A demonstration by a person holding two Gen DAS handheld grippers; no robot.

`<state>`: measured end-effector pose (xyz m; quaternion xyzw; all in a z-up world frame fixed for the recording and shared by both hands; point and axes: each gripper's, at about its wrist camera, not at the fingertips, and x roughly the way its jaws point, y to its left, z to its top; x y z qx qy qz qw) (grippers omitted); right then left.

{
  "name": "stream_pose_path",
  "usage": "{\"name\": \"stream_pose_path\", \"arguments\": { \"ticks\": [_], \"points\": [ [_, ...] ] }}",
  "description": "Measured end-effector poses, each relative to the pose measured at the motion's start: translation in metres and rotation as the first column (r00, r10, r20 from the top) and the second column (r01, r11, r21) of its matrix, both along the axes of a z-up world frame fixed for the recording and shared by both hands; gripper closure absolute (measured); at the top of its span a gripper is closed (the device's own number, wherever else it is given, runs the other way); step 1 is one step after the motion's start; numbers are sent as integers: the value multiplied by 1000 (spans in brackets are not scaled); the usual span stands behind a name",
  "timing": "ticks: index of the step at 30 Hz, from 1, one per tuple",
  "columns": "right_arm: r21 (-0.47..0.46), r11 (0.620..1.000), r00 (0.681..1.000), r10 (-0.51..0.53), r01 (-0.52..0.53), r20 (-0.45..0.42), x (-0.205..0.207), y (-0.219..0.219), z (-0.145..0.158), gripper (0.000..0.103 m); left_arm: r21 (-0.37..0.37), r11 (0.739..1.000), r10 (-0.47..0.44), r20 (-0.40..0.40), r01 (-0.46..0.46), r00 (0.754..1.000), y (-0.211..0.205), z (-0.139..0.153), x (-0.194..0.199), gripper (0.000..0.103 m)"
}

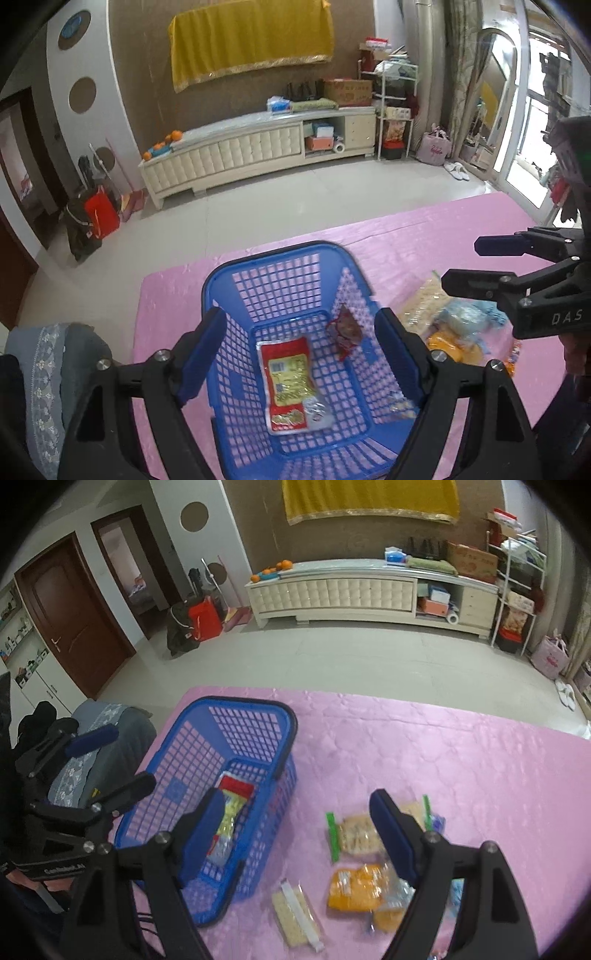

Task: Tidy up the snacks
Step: 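Move both tools back over the snack pile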

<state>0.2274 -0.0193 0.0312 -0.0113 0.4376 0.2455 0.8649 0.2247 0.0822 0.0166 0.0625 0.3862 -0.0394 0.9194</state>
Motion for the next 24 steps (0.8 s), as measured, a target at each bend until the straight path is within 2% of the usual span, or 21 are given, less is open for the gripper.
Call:
{"name": "stream_pose_path", "arguments": {
  "ticks": [4,10,17,24],
  "points": [
    [-5,1000,1000,-18,18,20,-23,-20,11,18,-10,1000,-22,19,22,1000,-18,11,-21,22],
    [-21,999,998,-41,42,42,-50,-53,16,18,-37,998,-45,23,46,999,-47,13,-49,21],
    [-32,996,997,-77,78,23,-69,-86,4,18,-62,994,-89,1,89,996,-79,3,-63,21],
    [-42,993,994,-108,108,-1,-83,-119,-12,18,-57,990,-132,-28,130,991,-115,-12,-64,21]
  ]
}}
